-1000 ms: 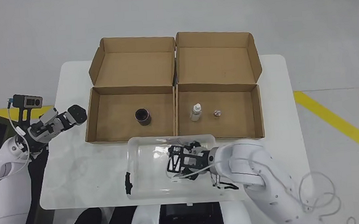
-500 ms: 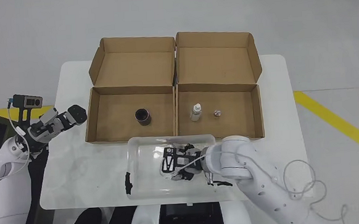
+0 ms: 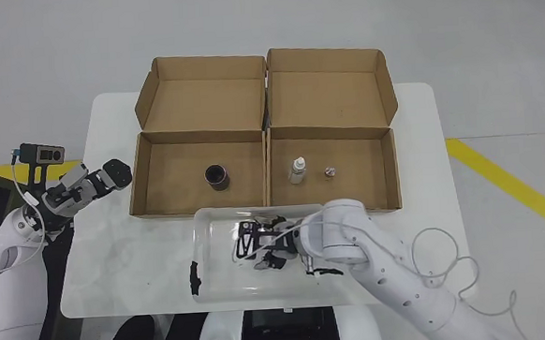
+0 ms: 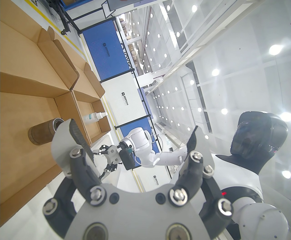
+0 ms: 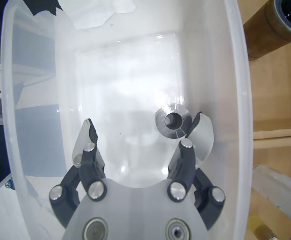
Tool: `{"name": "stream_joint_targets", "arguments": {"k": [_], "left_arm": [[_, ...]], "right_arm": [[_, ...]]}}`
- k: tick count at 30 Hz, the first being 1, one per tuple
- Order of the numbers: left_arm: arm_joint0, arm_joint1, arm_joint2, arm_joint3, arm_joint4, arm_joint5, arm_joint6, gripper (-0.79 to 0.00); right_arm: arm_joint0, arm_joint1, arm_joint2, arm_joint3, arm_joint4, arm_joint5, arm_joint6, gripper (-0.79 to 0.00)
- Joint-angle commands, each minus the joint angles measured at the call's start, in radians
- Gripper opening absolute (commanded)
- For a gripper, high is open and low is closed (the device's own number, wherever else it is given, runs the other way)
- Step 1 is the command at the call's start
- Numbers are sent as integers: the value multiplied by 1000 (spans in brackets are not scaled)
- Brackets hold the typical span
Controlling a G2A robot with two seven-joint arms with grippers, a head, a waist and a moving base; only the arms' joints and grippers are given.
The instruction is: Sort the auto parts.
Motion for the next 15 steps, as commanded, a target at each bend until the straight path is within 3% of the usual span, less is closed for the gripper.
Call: {"name": "stream_joint_targets", "arguments": {"k": [1,9,15], "left_arm": [[0,0,0,0,0,0,0,0],[0,0,0,0,0,0,0,0],[0,0,0,0,0,0,0,0]], "right_arm": [[11,-2,-10,10,6,1,0,-154],[46,-8,-39,46,18,14,-15,-259],[75,-16,-65,85,20,22,-36,-268]]}}
